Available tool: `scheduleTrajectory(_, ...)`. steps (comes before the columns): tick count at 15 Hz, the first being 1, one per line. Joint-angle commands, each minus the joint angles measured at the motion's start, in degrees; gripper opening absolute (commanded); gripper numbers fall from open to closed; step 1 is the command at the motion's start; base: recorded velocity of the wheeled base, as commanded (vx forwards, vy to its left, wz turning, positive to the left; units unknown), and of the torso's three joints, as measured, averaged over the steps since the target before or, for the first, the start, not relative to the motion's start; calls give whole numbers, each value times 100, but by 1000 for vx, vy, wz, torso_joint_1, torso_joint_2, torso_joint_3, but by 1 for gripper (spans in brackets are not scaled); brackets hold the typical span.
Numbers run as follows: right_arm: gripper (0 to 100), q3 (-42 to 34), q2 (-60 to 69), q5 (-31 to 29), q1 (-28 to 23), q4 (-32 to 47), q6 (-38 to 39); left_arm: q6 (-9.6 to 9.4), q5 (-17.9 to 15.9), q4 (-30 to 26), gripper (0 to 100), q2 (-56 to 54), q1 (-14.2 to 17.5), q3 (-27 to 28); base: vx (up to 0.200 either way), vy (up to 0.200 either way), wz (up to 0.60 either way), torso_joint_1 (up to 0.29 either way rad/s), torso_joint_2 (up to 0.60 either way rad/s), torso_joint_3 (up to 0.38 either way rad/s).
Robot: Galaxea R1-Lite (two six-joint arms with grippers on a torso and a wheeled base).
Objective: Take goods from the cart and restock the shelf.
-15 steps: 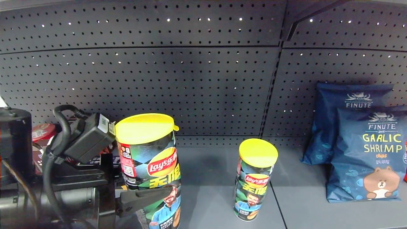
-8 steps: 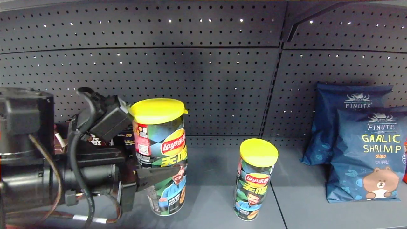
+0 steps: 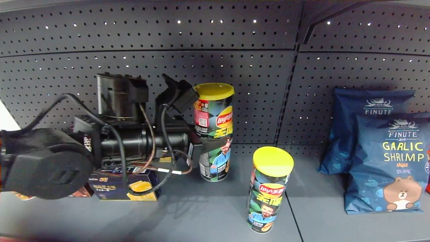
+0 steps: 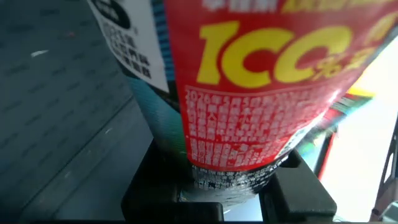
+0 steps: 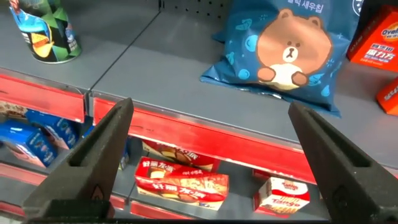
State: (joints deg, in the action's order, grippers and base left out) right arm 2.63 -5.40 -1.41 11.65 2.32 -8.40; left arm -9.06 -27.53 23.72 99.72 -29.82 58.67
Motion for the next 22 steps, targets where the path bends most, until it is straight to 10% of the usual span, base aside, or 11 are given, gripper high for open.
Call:
scheduleTrajectory(1,100,0,-22,1,4,-3,-13,-52,-165,335,0,847,-50,206,0,0,0,0,0,0)
scheduleTrajectory(5,100,0,-22,1,4,-3,-13,-8,-1044,1495,0,1436,37,232,0,0,0,0,0,0)
scheduleTrajectory(22,100,0,-22,-17,4,-3,31,-43,-1501,783,0,2948,310,2306,0,0,0,0,0,0)
